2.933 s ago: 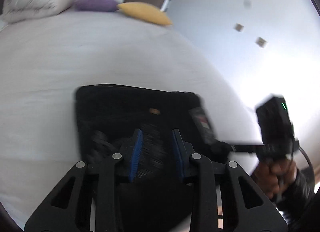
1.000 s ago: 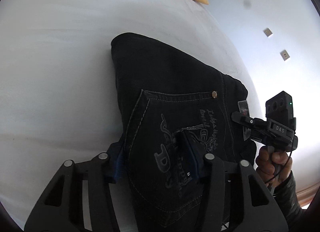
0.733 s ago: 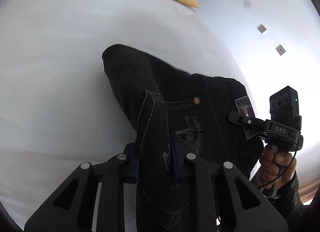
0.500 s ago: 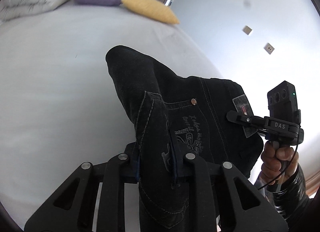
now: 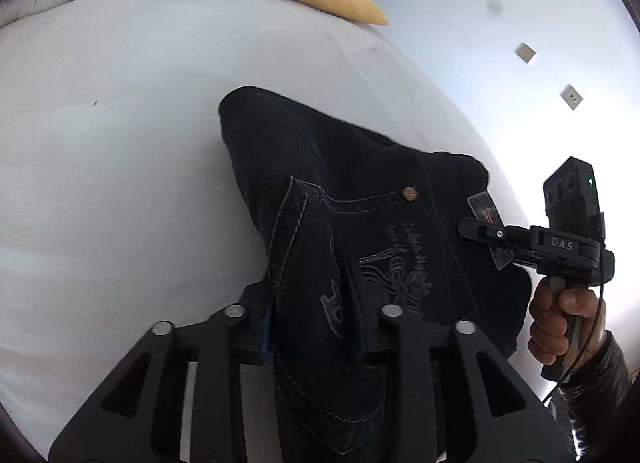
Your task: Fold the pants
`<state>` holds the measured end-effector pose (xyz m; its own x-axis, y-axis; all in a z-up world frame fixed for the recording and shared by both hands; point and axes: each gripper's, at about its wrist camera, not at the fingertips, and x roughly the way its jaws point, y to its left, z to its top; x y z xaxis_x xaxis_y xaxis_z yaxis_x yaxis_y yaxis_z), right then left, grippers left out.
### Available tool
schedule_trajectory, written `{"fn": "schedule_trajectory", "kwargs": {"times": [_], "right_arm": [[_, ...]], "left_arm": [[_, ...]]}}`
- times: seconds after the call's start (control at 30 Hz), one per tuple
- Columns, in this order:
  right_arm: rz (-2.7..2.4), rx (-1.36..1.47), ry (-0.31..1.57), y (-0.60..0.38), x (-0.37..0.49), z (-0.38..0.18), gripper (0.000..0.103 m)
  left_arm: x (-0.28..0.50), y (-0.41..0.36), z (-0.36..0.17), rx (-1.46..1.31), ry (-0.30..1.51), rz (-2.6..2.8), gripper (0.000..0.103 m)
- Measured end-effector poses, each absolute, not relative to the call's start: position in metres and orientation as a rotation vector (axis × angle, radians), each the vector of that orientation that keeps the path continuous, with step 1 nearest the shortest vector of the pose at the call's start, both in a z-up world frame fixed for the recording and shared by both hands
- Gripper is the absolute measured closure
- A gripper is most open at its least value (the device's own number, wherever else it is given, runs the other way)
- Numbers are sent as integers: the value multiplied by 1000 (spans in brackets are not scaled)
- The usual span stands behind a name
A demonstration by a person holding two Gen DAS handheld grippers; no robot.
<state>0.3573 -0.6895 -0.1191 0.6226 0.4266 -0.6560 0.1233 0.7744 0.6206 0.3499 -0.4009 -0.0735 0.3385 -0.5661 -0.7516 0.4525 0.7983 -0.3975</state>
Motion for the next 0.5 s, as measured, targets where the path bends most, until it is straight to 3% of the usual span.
{"fn": "schedule_trajectory", "kwargs": {"times": [0.07, 0.2, 0.37, 0.5], "right_arm": [[222, 708, 848, -694, 351, -125, 67], [221, 740, 825, -699, 338, -123, 59], [84, 743, 766, -708, 294, -106, 35], [-18, 677, 716, -694, 247, -87, 34]], "left_arm": [[352, -396, -80, -118, 1021, -644, 51], [348, -393, -78, -116, 1001, -635, 43], [317, -380, -57, -68, 919, -565, 41], [264, -371, -20, 56, 713, -474, 19]]}}
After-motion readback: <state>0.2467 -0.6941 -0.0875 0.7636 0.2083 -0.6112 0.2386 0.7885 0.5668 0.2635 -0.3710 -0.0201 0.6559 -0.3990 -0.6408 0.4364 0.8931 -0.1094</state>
